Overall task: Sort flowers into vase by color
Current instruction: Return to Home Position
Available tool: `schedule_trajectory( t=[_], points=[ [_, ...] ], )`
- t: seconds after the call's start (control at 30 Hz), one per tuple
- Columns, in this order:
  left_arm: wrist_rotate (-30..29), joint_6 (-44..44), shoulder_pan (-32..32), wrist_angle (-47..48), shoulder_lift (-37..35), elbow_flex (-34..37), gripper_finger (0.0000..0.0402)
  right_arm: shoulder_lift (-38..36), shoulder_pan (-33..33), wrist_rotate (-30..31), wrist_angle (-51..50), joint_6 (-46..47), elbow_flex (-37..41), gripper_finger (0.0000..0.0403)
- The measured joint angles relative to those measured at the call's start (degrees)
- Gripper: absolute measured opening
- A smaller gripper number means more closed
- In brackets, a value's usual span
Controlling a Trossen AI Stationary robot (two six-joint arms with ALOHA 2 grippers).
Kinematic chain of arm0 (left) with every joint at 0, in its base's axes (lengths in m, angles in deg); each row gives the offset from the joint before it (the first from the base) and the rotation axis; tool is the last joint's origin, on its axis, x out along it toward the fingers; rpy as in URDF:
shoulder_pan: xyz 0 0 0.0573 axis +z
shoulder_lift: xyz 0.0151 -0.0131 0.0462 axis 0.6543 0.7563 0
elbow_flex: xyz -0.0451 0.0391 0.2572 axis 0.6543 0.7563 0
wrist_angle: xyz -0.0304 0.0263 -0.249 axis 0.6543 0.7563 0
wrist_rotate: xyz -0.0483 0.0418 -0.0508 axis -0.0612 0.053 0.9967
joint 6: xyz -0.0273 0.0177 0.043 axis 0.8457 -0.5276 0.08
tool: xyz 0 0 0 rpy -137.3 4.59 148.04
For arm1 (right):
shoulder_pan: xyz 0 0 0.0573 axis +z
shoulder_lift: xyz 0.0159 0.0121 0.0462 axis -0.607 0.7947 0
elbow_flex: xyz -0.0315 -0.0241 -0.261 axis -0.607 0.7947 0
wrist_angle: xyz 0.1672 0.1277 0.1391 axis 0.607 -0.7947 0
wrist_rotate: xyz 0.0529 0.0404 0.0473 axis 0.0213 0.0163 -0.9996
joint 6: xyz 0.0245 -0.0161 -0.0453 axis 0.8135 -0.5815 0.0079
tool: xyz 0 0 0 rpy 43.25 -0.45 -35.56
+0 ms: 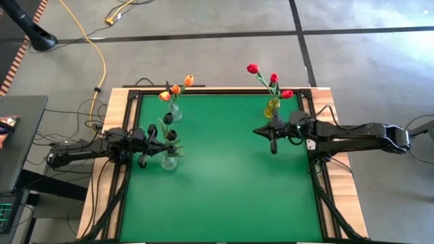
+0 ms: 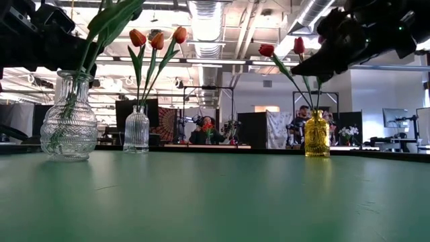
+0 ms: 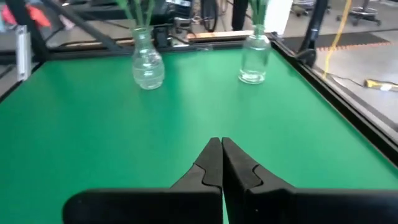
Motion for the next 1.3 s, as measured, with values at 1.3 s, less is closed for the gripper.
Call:
schedule_trajectory(
  t=[1.3],
  points=[
    [-1.2, 0.0, 0.0, 0.1, 0.0, 0.0, 0.0000, -35.6, 2.0, 0.1, -4.9, 0.7, 21.4, 0.0029]
  ],
)
